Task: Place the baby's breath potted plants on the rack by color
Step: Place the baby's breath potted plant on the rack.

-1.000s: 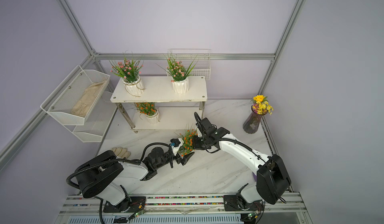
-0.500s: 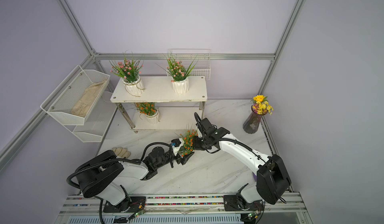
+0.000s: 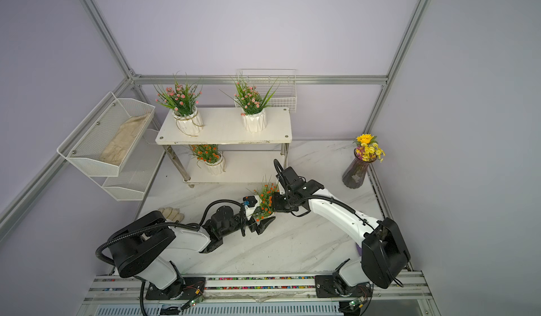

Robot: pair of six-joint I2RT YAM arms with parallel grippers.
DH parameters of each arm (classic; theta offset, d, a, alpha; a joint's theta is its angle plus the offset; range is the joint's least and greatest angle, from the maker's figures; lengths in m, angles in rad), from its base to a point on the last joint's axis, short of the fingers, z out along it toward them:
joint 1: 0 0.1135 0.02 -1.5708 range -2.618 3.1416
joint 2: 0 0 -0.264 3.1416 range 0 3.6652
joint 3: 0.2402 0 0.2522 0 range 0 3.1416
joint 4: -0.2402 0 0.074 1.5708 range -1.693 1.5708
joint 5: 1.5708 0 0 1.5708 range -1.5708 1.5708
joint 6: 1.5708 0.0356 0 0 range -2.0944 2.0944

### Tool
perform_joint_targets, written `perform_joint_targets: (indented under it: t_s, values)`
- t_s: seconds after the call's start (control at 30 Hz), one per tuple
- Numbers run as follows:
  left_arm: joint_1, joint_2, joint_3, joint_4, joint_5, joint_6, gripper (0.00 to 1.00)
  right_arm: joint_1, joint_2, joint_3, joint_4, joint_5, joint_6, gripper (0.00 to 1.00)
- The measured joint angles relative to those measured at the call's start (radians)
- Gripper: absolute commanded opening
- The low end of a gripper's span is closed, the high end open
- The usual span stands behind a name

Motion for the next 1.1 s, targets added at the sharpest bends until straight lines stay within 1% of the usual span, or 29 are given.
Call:
perform_joint_targets:
  t_s: [0.1,0.2,0.23,0.3,0.37,0.4,0.5,0.73,0.8,0.87,0.93,1.0,1.1]
  values:
    - [0.001,0.0,0.0,-0.006,-0.001,0.0,0.93,0.0,0.0,0.0,-0.003,-0.002,0.0,0.09]
    - [0.001,0.0,0.0,-0.009,0.002,0.0,0.84,0.0,-0.001,-0.002,-0.006,-0.002,0.001,0.09]
    - [0.001,0.0,0.0,-0.006,0.002,-0.001,0.79,0.0,-0.001,-0.002,-0.006,-0.002,0.001,0.09]
    - [0.001,0.0,0.006,-0.008,0.009,0.0,0.58,0.0,-0.002,-0.004,-0.006,0.002,0.002,0.09]
    - [0.001,0.0,0.006,-0.013,0.012,0.002,0.47,0.0,-0.002,-0.004,-0.007,0.005,0.002,0.09]
    - [0.001,0.001,0.006,-0.026,0.009,0.001,0.44,0.0,-0.002,-0.004,-0.006,0.007,0.001,0.1]
    - [0.002,0.001,0.007,-0.042,0.009,0.001,0.38,-0.001,-0.003,-0.007,-0.007,0.011,0.002,0.1]
    - [0.0,0.001,0.024,-0.09,0.006,0.0,0.31,-0.001,-0.004,-0.029,0.011,0.017,0.002,0.12]
    - [0.0,0.001,0.025,-0.095,0.0,0.0,0.29,-0.001,-0.004,-0.034,0.018,0.017,0.002,0.14]
    - [0.0,0.002,0.028,-0.103,-0.005,0.0,0.28,-0.001,-0.005,-0.038,0.023,0.018,0.004,0.18]
    - [0.0,0.005,0.03,-0.126,-0.02,0.0,0.28,-0.001,-0.015,-0.039,0.03,0.014,0.006,0.2]
    - [0.0,0.017,0.03,-0.163,-0.038,0.0,0.27,-0.001,-0.043,-0.039,0.047,0.006,0.01,0.24]
    - [-0.002,0.027,0.035,-0.19,-0.057,0.001,0.26,-0.001,-0.103,-0.038,0.066,0.002,0.013,0.26]
